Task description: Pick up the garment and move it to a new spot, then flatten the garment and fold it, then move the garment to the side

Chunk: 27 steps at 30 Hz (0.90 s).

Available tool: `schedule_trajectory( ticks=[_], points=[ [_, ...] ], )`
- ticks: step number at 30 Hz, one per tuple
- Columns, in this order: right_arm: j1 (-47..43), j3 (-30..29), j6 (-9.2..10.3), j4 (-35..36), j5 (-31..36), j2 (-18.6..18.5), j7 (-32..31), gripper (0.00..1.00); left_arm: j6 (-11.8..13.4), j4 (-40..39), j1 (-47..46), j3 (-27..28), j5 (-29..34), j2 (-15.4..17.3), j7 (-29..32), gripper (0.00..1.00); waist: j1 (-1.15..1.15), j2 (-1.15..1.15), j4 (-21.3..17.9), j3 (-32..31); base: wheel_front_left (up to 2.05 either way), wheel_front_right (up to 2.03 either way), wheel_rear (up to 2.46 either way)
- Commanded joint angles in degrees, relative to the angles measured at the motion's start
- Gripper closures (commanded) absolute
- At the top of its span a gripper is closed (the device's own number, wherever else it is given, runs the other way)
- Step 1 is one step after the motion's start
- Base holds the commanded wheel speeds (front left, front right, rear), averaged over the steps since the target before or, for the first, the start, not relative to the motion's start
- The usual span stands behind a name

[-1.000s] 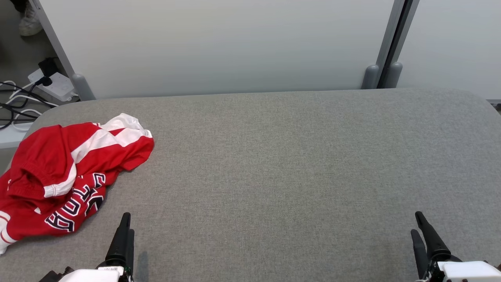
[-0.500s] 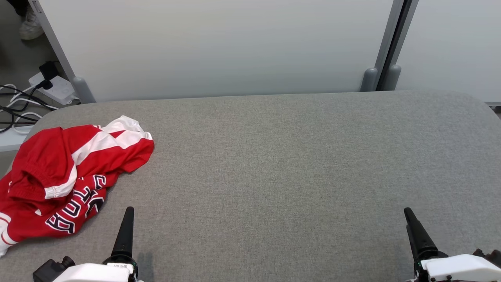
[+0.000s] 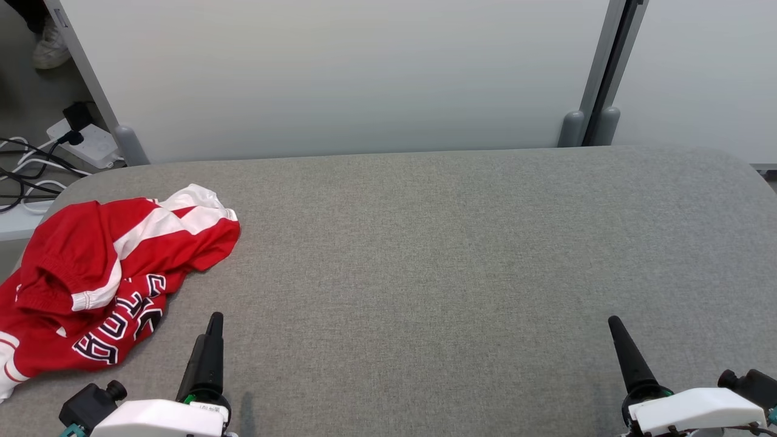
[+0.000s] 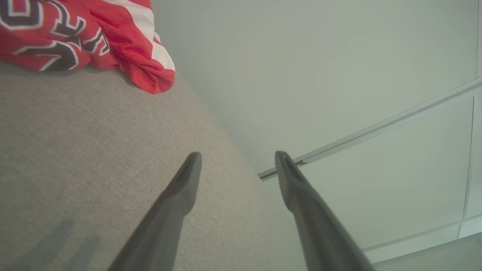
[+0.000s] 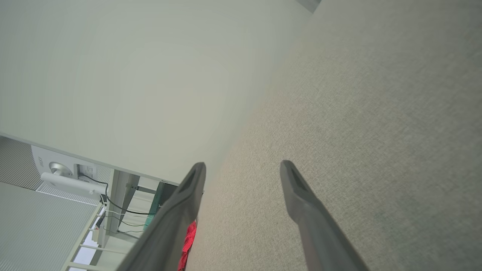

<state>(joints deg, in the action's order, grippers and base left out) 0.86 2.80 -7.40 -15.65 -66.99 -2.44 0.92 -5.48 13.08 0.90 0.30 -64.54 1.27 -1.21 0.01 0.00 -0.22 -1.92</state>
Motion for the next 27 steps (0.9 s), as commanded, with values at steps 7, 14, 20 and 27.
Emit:
schedule_trajectory(
  ticks=[7,14,20,27],
  points=[
    [2.94,2.36,-0.04,2.26,4.88,-1.31,1.85,0.00,0.72,-3.12,-2.29,-0.03,5.72,0.84,-1.56,0.00,0.00,0.00,-0.09,-0.32,0.00,0.00,0.00],
    [3.21,3.59,-0.04,2.89,9.69,-1.62,3.19,0.00,1.22,-4.30,-2.13,-0.46,10.48,0.93,-2.90,0.00,0.00,0.00,-0.11,-0.85,0.00,0.00,0.00],
    [3.28,4.11,-0.05,3.21,14.13,-1.86,4.20,0.00,1.26,-4.55,-2.14,-1.06,14.56,0.99,-3.91,0.00,0.00,0.00,0.09,-1.15,0.00,0.00,0.00],
    [3.42,4.88,-0.05,3.78,18.98,-1.69,5.38,0.00,1.88,-4.93,-2.16,-1.11,19.32,1.06,-5.08,0.00,0.00,0.00,0.13,-1.38,0.00,0.00,0.00]
  ],
)
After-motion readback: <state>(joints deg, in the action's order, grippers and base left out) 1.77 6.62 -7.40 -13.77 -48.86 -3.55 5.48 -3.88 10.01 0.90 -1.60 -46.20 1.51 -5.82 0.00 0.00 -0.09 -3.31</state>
